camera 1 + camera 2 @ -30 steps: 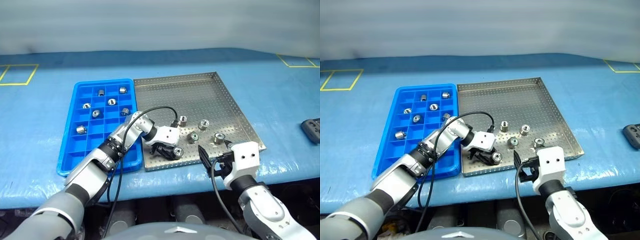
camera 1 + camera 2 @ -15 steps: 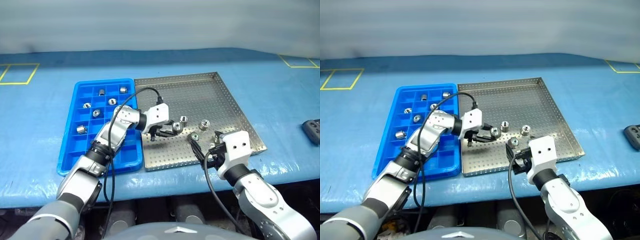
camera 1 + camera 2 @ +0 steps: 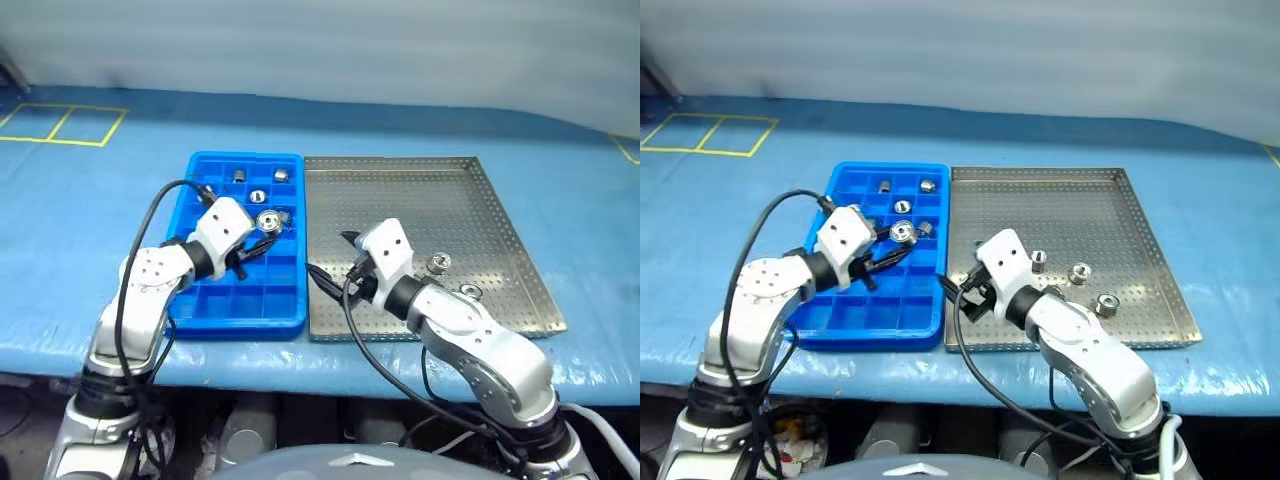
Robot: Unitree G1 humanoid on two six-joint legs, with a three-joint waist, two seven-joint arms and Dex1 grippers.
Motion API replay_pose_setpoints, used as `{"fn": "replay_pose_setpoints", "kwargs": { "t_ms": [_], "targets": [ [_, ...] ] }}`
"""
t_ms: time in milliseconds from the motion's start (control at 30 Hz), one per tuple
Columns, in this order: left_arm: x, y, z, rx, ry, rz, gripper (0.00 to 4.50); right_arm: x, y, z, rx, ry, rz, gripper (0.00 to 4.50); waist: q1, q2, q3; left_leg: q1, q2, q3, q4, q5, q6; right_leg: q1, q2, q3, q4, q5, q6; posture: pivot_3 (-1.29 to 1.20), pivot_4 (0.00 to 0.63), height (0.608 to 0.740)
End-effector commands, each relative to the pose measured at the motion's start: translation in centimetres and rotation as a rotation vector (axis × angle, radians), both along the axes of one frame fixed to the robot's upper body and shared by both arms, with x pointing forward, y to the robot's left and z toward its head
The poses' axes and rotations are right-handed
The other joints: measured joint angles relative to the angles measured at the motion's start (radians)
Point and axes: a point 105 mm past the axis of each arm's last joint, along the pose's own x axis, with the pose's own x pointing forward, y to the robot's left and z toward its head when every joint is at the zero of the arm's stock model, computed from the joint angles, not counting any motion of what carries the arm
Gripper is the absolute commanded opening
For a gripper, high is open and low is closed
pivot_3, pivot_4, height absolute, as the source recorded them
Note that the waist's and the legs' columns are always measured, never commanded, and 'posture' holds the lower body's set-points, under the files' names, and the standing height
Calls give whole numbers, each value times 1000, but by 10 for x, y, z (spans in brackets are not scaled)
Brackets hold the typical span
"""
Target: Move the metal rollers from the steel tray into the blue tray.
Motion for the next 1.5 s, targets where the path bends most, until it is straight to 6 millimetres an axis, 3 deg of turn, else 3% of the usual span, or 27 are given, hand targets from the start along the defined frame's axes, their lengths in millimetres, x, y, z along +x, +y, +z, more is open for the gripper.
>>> {"fn": "replay_pose_setpoints", "kwargs": {
  "t_ms": [33,333,767,833,1067,1267,1400,1500],
  "targets": [
    [-6,14,8,15,-54,107,1547,-2,12,8,15,-45,70,4500,18,0,0,0,0,0,0,0,0,0,0,0,0,0,0,373,150,740],
    [-6,28,-21,42,18,207,1547,-4,18,3,25,-28,96,4500,68,0,0,0,0,-2,0,0,-1,-1,-3,-6,0,-1,-2,388,150,740],
    [-5,17,-42,66,132,116,1547,-6,4,1,41,-21,-5,4500,53,1,0,-2,-1,-3,-2,0,-1,-1,-7,-10,0,-3,-4,290,150,740],
    [-6,17,-41,66,151,101,2300,-7,1,1,43,-20,-21,4500,49,1,0,-2,-1,-3,-2,0,-1,-1,-7,-10,0,-3,-4,271,150,740],
    [-9,2,-12,-67,107,-12,4481,-10,-10,1,45,-19,-78,4500,43,1,1,-2,-3,-3,-3,0,-1,-1,-9,-11,-2,-3,-4,236,150,740],
    [0,-30,32,-227,10,-166,4481,-15,-35,2,40,-17,-197,4500,31,0,1,-2,-3,-4,-2,0,-1,0,-10,-12,-1,-3,-4,178,150,740],
    [14,-52,41,-253,16,-226,4481,-21,-59,1,24,-15,-307,4500,3,0,1,-2,-3,-3,-2,0,-1,0,-9,-12,-1,-3,-4,108,150,740],
    [17,-81,42,-245,30,-353,4481,-29,-80,-1,5,-7,-414,4500,-15,0,1,-2,-4,-3,-1,0,-1,0,-8,-11,-1,-3,-4,62,150,740]
  ]
}}
